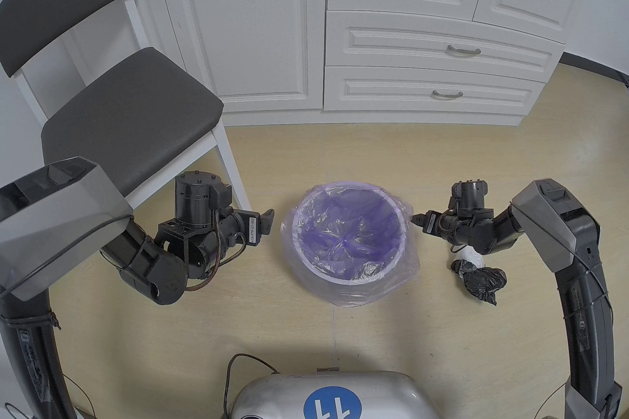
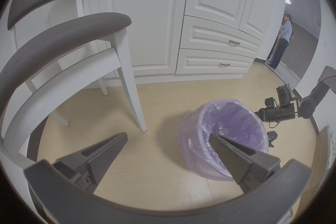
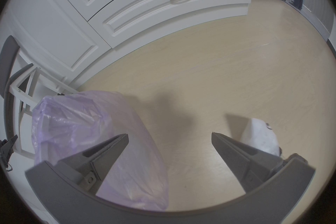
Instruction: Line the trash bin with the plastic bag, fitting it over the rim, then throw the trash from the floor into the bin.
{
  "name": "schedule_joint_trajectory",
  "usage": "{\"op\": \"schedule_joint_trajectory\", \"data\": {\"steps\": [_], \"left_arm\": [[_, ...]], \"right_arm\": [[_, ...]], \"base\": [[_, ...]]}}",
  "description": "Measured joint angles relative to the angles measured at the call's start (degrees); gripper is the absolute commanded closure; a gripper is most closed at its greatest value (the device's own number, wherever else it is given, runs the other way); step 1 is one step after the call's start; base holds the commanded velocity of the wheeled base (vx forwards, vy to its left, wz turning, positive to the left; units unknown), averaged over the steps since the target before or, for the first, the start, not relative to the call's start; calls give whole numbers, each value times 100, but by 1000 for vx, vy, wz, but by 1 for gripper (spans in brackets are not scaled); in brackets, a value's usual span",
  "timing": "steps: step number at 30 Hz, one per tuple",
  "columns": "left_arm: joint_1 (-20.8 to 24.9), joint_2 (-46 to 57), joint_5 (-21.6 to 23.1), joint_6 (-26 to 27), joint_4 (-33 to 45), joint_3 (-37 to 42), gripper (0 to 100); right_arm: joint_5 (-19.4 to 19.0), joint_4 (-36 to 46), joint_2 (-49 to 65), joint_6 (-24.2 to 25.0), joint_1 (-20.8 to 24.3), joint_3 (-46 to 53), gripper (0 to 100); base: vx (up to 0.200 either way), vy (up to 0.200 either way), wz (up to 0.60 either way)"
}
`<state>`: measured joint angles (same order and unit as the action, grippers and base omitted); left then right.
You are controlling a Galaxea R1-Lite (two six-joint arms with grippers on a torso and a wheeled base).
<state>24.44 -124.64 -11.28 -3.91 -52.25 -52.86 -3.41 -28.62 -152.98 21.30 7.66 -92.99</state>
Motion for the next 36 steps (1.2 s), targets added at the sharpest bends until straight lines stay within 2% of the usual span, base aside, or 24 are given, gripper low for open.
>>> {"op": "schedule_joint_trajectory", "data": {"steps": [14, 19, 23, 25, 30, 33, 36], "left_arm": [[-24, -447, -49, -11, -233, -308, 0], [-39, -706, -123, -5, -347, -373, 0], [-60, -800, -126, -2, -352, -382, 0], [-77, -819, -128, 0, -356, -386, 0], [-116, -828, -128, -2, -356, -384, 0], [-138, -808, -128, -2, -356, -382, 0], [-160, -775, -128, -2, -356, -375, 0]], "right_arm": [[191, 1078, -1102, 45, 80, -1698, 0], [191, 1321, -1218, 62, 149, -1870, 0], [141, 1341, -1063, 133, 28, -1757, 0], [44, 1343, -894, 148, -57, -1575, 0], [-551, 1525, -300, 141, -378, -1075, 0], [-762, 1732, 33, 145, -546, -913, 0], [-989, 1815, 317, 163, -577, -731, 0]], "base": [[0, 0, 0], [0, 0, 0], [0, 0, 0], [0, 0, 0], [0, 0, 0], [0, 0, 0], [0, 0, 0]]}}
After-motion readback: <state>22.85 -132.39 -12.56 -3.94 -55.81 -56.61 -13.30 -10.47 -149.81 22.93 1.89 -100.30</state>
